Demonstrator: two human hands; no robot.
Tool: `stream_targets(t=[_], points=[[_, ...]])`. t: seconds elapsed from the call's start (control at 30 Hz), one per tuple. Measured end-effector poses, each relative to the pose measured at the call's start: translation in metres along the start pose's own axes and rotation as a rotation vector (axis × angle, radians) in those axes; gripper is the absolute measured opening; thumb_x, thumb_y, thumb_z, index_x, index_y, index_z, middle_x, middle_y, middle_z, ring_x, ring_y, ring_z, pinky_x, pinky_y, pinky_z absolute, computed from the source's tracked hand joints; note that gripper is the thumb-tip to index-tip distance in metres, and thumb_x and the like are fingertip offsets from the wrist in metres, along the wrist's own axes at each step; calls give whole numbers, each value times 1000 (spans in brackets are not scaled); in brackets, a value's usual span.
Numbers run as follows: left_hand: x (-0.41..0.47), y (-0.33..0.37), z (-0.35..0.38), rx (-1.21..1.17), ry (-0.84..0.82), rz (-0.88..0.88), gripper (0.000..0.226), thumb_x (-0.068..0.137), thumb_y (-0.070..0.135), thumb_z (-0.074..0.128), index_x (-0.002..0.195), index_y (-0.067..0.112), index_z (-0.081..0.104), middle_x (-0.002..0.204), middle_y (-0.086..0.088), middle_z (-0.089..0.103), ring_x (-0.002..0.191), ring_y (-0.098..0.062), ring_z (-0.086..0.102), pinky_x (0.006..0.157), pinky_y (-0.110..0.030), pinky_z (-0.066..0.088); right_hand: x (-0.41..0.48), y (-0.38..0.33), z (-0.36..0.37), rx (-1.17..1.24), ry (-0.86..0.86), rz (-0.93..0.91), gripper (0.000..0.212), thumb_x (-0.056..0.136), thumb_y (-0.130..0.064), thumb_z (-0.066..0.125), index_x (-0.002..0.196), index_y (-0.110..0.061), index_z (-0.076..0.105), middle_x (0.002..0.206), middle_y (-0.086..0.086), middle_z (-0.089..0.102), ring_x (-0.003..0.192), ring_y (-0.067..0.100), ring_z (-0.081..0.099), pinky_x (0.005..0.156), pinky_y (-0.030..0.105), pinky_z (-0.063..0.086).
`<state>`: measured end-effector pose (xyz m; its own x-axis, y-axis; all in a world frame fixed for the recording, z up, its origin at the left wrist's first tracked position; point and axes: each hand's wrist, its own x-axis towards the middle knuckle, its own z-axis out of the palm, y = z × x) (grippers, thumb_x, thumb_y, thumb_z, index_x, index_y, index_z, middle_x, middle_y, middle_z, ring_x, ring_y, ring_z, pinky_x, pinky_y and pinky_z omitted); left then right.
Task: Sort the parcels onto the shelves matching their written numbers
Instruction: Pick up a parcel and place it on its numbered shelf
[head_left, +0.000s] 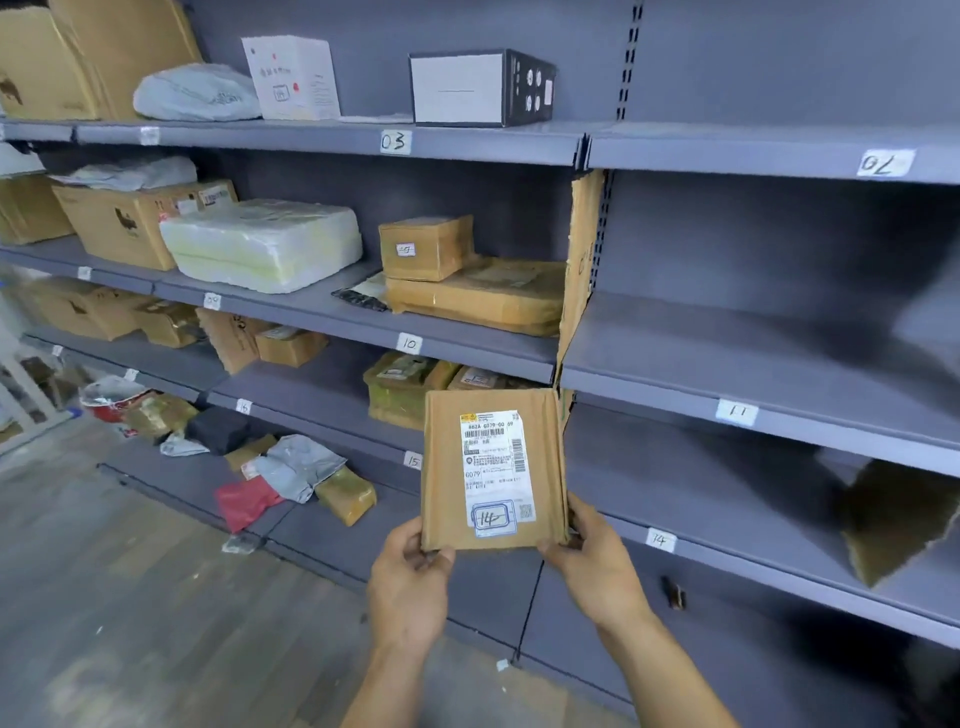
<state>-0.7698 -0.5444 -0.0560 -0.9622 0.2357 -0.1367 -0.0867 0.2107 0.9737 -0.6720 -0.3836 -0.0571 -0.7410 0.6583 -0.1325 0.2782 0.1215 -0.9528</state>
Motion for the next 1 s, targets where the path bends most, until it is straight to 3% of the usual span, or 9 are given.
stream_targets(t=[0.37, 0.5, 0.57, 0.63, 0.8, 0.87, 1.0], points=[[21, -31, 24, 42, -374, -3, 35, 86, 6, 71, 107, 32, 64, 94, 14, 73, 89, -7, 70, 82, -27, 51, -47, 24, -2, -17, 301, 151, 51, 84, -3, 62, 124, -35, 62, 109, -20, 71, 106, 2, 65, 95, 27, 52], [17, -37, 50, 69, -466, -9, 33, 85, 8, 72, 99, 37, 64, 91, 15, 74, 87, -11, 71, 84, -32, 54, -55, 31, -21, -61, 372, 197, 47, 84, -2, 58, 115, -37, 64, 102, -19, 72, 87, -1, 66, 75, 16, 49], [17, -39, 64, 96, -503, -12, 33, 85, 9, 73, 99, 38, 64, 92, 15, 74, 87, -11, 71, 86, -34, 55, -54, 38, -32, -70, 395, 216, 44, 85, -5, 61, 117, -35, 64, 106, -17, 71, 88, 0, 66, 73, 16, 48], [19, -40, 79, 128, -520, -8, 32, 84, 9, 74, 104, 34, 66, 92, 15, 74, 87, -9, 71, 85, -33, 55, -50, 45, -41, -57, 411, 241, 43, 85, -7, 62, 118, -33, 64, 105, -17, 71, 85, 0, 66, 73, 16, 47], [25, -34, 120, 195, -528, 18, 30, 87, 11, 72, 104, 34, 62, 90, 21, 69, 80, 8, 63, 66, -11, 42, -23, 66, -70, -73, 412, 273, 40, 87, -11, 62, 118, -37, 62, 100, -21, 71, 88, 0, 65, 68, 12, 44], [32, -34, 140, 208, -517, 5, 30, 87, 9, 71, 105, 32, 63, 89, 22, 69, 80, 7, 64, 67, -12, 44, -6, 75, -84, -76, 395, 277, 38, 88, -13, 63, 117, -37, 62, 100, -22, 71, 92, 3, 66, 69, 14, 47], [50, -35, 185, 213, -474, -28, 31, 86, 9, 72, 109, 29, 66, 89, 19, 72, 85, -3, 69, 80, -25, 52, 38, 92, -113, -85, 341, 294, 41, 87, -10, 59, 119, -34, 60, 100, -16, 72, 94, 12, 67, 78, 29, 56]])
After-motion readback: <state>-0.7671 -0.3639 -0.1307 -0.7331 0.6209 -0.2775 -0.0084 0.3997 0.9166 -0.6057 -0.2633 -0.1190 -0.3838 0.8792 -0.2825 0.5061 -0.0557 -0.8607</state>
